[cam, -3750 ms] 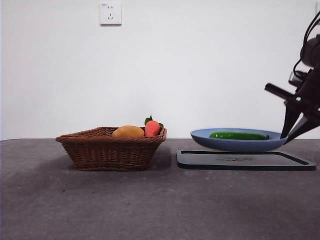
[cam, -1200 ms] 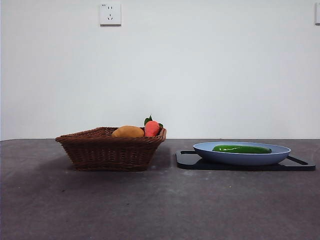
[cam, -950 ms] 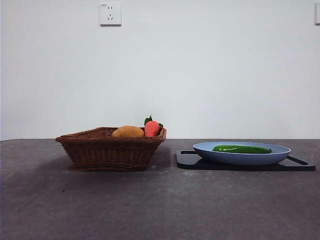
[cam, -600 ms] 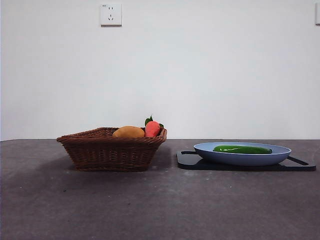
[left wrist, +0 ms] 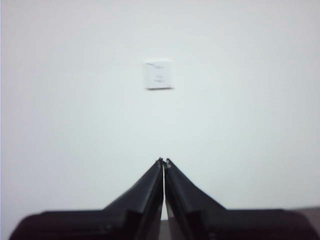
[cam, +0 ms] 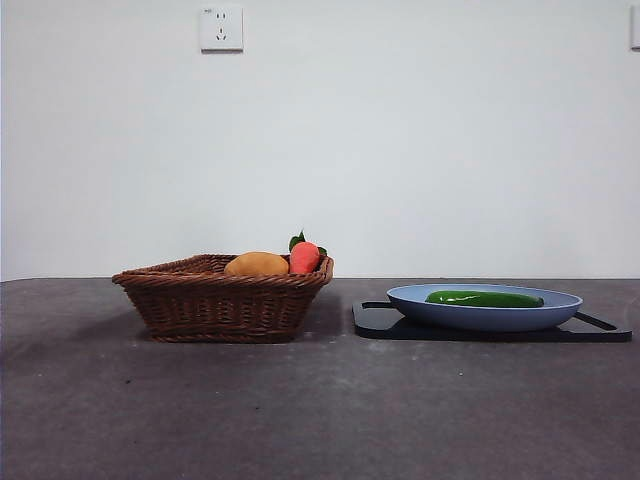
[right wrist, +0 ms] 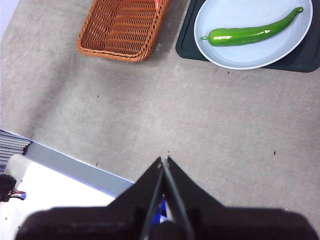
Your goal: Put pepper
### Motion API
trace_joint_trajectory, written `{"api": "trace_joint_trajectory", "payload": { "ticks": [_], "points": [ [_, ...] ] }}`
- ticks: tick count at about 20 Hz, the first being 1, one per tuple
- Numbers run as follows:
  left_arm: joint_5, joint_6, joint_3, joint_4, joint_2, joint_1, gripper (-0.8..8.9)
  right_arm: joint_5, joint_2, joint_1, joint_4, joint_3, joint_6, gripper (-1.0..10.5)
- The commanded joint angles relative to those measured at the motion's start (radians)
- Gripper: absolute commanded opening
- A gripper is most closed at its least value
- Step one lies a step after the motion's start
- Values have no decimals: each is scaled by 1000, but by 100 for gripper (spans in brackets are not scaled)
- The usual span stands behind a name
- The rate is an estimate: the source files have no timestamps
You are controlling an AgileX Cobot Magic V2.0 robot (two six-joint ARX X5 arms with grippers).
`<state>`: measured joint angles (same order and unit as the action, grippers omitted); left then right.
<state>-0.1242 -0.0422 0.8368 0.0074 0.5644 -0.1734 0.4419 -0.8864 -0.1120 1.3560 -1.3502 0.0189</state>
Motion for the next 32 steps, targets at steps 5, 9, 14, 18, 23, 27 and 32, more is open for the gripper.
{"api": "trace_joint_trajectory", "payload": {
  "ticks": [5, 9, 14, 18, 23, 27, 32],
  "points": [
    [-3, -6, -388, 94, -245, 108, 8, 1, -8, -2, 13, -18, 6, 10],
    [-3, 63, -587, 93, -383, 134, 8, 0, -9, -2, 13, -18, 6, 10],
    [0, 138, -747, 88, -463, 163, 8, 1, -8, -2, 13, -18, 6, 11],
    [0, 155, -798, 39, -489, 167, 8, 0, -10, -2, 13, -18, 6, 11],
    [0, 154, -819, -66, -560, 169, 8, 0, -10, -2, 13, -18, 6, 10],
    [-2, 166, -827, -142, -563, 168, 8, 0, -10, -2, 13, -18, 6, 11],
    [0, 190, -830, -180, -563, 168, 8, 0, -10, -2, 13, -18, 6, 10]
  ]
}}
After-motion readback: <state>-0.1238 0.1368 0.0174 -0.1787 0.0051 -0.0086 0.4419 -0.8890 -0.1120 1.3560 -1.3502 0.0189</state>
